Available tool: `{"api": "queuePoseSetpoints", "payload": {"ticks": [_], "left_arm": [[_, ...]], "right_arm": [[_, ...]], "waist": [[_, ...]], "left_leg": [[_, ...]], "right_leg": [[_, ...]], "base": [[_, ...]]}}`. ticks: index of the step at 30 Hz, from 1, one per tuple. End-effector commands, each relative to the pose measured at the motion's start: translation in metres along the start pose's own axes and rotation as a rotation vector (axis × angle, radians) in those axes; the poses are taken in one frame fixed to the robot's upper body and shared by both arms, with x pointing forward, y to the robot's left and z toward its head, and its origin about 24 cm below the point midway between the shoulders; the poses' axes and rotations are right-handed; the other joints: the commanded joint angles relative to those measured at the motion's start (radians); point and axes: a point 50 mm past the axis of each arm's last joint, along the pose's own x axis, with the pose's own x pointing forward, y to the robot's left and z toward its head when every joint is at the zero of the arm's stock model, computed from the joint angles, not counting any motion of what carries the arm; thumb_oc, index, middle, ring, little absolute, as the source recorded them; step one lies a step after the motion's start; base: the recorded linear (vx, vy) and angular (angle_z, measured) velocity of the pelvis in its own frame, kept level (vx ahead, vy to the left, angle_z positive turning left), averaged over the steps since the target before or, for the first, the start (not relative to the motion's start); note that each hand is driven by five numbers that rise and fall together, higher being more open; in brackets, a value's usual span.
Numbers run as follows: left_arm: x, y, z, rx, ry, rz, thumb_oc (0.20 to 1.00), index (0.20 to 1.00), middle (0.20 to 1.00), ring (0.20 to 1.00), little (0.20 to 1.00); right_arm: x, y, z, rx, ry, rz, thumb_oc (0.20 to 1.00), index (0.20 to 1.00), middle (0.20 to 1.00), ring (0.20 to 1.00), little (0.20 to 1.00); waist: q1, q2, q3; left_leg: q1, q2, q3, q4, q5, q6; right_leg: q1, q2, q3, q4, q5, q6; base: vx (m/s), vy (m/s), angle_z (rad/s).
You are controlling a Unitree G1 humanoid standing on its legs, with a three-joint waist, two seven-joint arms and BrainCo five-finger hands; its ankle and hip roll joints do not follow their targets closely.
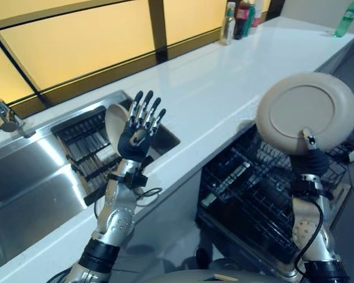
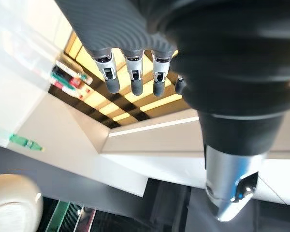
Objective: Pick up plates and place into dishwasher.
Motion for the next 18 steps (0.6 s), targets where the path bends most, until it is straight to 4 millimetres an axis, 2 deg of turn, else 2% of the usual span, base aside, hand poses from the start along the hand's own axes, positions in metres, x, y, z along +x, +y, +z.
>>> {"api": "queuePoseSetpoints", "payload": {"ticks": [1,5,10,18], "left_arm": [[-0.001,-0.002,0.017,0.048,-0.044,-0.049,1.0,1.0,1.0,1.0,1.0],[0.004,-0.004,0.016,0.034,-0.026,-0.051,1.0,1.0,1.0,1.0,1.0],[0.004,-0.001,0.015,0.029,0.015,-0.065,1.0,1.0,1.0,1.0,1.0],[0.012,0.0,0.013,0.046,0.075,-0.121,1.0,1.0,1.0,1.0,1.0]], "right_arm": [[0.006,-0.003,0.016,-0.176,-0.127,-0.068,0.2,0.2,0.2,0.2,0.2],[0.015,-0.019,0.003,-0.437,-0.005,-0.112,0.2,0.2,0.2,0.2,0.2],[0.02,-0.038,-0.004,-0.718,0.183,-0.027,0.2,0.2,0.2,0.2,0.2],[0.018,-0.087,-0.004,-0.949,0.54,0.054,0.2,0.2,0.2,0.2,0.2]], "waist": [[-0.028,-0.019,-0.034],[-0.023,-0.023,-0.027],[-0.005,-0.038,-0.026],[0.027,-0.076,-0.015]], "left_leg": [[-0.033,0.013,-0.031,0.042,-0.031,0.058],[-0.035,0.015,-0.03,0.056,-0.036,0.055],[-0.047,0.017,-0.038,0.066,-0.036,0.055],[-0.072,0.031,-0.057,0.103,-0.041,0.052]], "right_leg": [[-0.021,-0.07,0.053,0.117,-0.044,0.098],[-0.018,-0.072,0.053,0.111,-0.037,0.099],[-0.022,-0.073,0.041,0.116,-0.038,0.094],[-0.034,-0.07,0.009,0.15,-0.047,0.089]], "base": [[0.05,-0.057,-0.21],[0.04,-0.062,-0.14],[0.04,-0.061,0.02],[0.03,-0.069,0.03]]}}
